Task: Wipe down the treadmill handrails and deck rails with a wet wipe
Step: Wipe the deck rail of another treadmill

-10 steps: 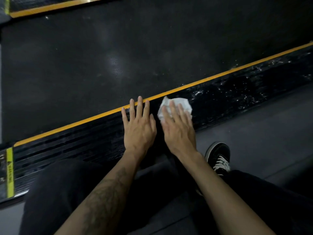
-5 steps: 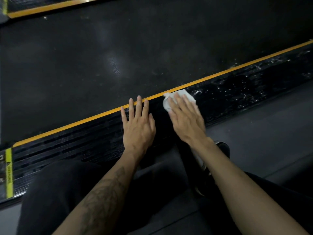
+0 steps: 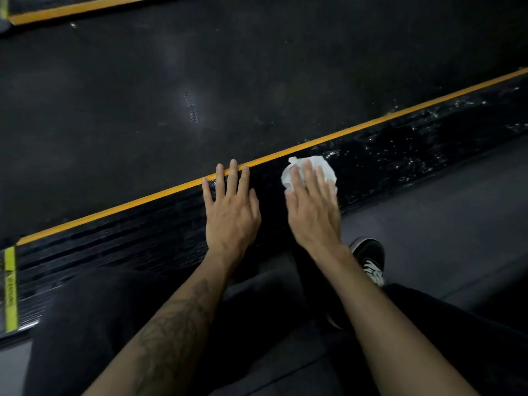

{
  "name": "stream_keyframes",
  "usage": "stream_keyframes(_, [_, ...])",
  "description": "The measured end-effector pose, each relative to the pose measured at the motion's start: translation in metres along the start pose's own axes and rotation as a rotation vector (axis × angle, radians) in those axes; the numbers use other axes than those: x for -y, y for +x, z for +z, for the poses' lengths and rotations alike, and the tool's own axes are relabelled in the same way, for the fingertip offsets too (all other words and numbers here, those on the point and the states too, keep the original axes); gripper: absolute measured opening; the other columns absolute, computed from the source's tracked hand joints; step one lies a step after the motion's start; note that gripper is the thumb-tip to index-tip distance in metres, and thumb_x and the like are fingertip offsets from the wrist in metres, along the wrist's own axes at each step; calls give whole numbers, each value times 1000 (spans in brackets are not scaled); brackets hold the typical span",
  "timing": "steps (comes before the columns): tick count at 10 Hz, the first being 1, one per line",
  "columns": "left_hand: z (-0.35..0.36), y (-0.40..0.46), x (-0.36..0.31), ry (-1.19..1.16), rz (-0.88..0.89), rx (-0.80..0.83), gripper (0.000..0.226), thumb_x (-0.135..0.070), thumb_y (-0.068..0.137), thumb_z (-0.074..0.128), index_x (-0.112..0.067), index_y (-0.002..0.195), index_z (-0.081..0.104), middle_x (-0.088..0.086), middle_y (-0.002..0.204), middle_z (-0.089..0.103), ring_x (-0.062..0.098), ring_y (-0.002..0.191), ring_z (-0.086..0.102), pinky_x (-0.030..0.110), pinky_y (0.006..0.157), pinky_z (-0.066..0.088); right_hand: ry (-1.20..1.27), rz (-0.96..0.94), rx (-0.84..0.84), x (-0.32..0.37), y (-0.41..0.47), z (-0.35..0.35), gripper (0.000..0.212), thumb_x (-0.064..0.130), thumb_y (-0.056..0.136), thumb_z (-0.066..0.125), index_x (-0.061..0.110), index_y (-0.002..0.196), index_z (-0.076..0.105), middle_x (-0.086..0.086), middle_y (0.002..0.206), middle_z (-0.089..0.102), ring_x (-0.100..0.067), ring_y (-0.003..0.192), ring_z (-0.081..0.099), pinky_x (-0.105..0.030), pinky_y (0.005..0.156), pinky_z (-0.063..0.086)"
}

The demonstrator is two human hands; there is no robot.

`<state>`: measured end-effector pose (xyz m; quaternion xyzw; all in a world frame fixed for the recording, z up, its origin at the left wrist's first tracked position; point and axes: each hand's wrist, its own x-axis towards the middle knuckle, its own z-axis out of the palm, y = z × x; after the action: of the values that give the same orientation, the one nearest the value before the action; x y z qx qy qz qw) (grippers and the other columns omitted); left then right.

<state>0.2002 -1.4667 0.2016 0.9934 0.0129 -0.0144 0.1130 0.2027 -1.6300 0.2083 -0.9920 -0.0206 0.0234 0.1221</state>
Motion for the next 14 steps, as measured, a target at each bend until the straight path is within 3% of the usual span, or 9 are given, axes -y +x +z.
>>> stream_keyframes(1, [0,0,0,6,-4,6,57,-37,110,23,-21,164,18,3,173,6,25,160,-4,54,127,0,-1,-210,39,11,-19,6,60,40,107,16,19,162,29,-5,171,16,-22,159,10,-44,128,9])
stream_keyframes(2, [0,-1,0,8,-5,-2,56,-37,110,24,-21,164,19,3,173,7,25,160,-4,54,127,1,-27,-234,47,-14,-12,1,58,40,108,17,23,162,30,-1,171,17,-19,159,10,-44,128,12])
stream_keyframes(3, [0,0,-1,3,-8,-4,56,-37,110,25,-21,164,20,3,173,7,25,160,-3,55,127,1,14,-25,-27,-17,-7,0,55,39,110,24,22,161,30,-3,171,19,-21,159,11,-47,128,13])
stream_keyframes(5, [2,1,0,11,-6,5,57,-37,110,23,-21,164,18,2,173,5,24,160,-5,54,127,0,-38,-276,-28,4,-33,13,57,39,108,28,16,158,37,-9,168,26,-25,156,22,-47,126,21])
stream_keyframes(7, [2,1,0,4,1,-11,56,-36,110,25,-20,164,20,4,173,9,26,160,-1,55,127,1,-2,28,-64,-4,-20,6,58,44,109,20,21,162,28,-5,171,15,-22,159,9,-45,129,10])
stream_keyframes(9, [4,1,1,8,-2,-9,57,-38,110,23,-20,164,19,3,173,7,25,160,-3,54,127,1,-9,-252,10,-3,-37,11,57,43,109,26,22,161,31,-5,170,19,-22,158,12,-44,128,13])
stream_keyframes(11, [3,2,0,-4,3,-19,57,-38,110,24,-19,163,22,4,172,11,25,160,0,54,127,2,35,45,-55,2,-18,4,63,47,108,13,18,162,28,-4,171,14,-21,159,7,-41,129,3])
stream_keyframes(13, [5,2,1,7,3,-21,58,-38,109,23,-19,164,21,4,173,10,25,160,0,54,128,1,-4,-187,-42,-9,-27,5,53,38,110,28,19,159,36,-3,168,25,-22,157,19,-45,127,17])
stream_keyframes(14, [4,3,0,1,6,-34,58,-38,109,23,-19,163,23,4,172,12,26,160,2,54,128,2,11,0,-41,-19,-13,0,54,38,111,26,19,162,28,-2,171,18,-21,159,10,-45,128,10])
